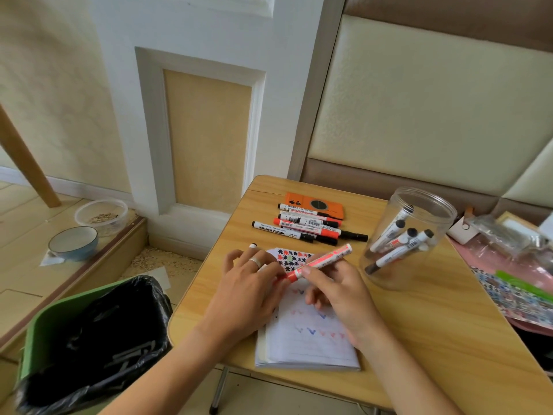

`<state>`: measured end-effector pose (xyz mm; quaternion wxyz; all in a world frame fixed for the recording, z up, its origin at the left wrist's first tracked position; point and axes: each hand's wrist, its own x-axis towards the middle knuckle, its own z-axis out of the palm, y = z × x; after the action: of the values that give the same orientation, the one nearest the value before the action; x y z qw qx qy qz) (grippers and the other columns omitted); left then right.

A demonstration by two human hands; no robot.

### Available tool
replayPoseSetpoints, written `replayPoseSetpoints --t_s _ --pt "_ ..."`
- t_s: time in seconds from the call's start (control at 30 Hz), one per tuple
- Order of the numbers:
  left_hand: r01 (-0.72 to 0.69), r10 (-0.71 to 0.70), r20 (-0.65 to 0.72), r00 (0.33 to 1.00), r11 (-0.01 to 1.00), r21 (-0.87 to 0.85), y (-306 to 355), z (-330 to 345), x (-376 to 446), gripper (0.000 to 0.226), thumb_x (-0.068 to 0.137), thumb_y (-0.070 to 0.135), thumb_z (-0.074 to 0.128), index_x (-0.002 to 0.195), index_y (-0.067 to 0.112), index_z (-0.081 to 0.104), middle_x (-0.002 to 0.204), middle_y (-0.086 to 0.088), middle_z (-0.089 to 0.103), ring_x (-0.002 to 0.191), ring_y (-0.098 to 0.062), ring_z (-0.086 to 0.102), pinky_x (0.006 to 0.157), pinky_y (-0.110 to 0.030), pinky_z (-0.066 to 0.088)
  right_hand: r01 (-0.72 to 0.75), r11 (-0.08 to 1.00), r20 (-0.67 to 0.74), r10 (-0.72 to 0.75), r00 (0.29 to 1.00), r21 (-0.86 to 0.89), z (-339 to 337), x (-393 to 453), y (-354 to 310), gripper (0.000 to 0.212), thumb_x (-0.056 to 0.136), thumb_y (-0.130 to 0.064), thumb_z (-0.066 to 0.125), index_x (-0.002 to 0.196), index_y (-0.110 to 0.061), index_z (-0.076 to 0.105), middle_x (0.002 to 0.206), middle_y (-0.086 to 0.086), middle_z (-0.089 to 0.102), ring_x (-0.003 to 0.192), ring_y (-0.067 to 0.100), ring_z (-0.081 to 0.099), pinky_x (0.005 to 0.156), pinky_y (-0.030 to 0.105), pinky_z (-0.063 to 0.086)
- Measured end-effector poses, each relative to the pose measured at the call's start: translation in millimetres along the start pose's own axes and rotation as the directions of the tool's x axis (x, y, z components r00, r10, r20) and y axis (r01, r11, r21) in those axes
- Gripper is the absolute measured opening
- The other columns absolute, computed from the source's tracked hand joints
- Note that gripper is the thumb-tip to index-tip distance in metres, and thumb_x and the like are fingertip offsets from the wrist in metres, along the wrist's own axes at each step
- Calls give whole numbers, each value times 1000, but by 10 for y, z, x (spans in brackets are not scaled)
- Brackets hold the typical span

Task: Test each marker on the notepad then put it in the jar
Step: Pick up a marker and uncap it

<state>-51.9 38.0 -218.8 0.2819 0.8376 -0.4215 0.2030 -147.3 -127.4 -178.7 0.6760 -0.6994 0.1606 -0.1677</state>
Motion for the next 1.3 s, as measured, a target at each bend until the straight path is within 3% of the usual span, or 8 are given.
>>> replayPoseSetpoints --t_s 0.17,0.27,0.4,0.5,0.67,0.97,1.13,1.3 --pt "6 -6 23 1000 1000 16 -31 32 -1 32 101 48 38 104 30 64 108 11 62 114 -16 53 101 -38 31 70 991 -130 -55 990 115 -167 65 -51 10 95 -11 70 101 -5 66 78 6 67 68 20 65 60 26 52" --pt "11 -13 39 999 999 37 -19 33 1 33 101 49 35 105 29 62 107 10 62 112 -18 53 100 -39 31 205 950 -91 -231 969 -235 -365 128 -66 5 93 -8 72 94 -11 68 82 -1 72 77 13 69 71 26 56" --pt "-16 14 29 999 997 75 -10 46 -2 31 102 44 35 104 28 61 104 9 62 109 -20 54 98 -39 32 446 610 197 -432 880 -655 -398 102 -45 8 94 -27 71 88 -23 71 81 -13 69 81 9 66 69 23 53" --pt "-30 30 -8 1000 997 76 3 47 6 31 104 42 35 103 27 62 101 9 60 106 -20 55 95 -38 34 524 404 373 -396 839 -750 -310 89 -23 18 91 -44 70 98 -28 70 92 -18 65 90 3 61 78 25 51" --pt "-72 72 9 997 997 -2 14 19 -7 28 106 41 36 106 25 59 101 11 55 106 -18 52 94 -38 36 574 181 458 -436 774 -798 -191 81 -8 19 93 -38 56 99 -22 65 93 -9 58 90 13 57 78 34 50" --pt "-95 95 -9 995 995 23 11 5 -16 22 105 34 38 110 30 60 92 13 56 103 -19 55 87 -37 33 549 218 474 -315 822 -807 -160 21 -56 38 100 -55 37 121 -33 61 108 -14 67 92 15 63 72 41 56" --pt "-79 83 -77 994 995 58 6 -19 -14 13 99 26 55 106 32 65 86 15 56 99 -17 53 82 -33 28 517 161 456 -302 837 -841 -155 6 -79 39 100 -61 30 120 -40 56 96 -12 70 84 17 64 65 39 53" --pt "-88 90 -69 994 996 32 11 -21 -27 18 101 32 47 107 32 64 93 14 60 100 -16 53 84 -36 32 492 207 440 -252 862 -846 -181 -3 -116 37 99 -62 35 118 -39 56 95 -15 69 84 13 63 70 39 54"
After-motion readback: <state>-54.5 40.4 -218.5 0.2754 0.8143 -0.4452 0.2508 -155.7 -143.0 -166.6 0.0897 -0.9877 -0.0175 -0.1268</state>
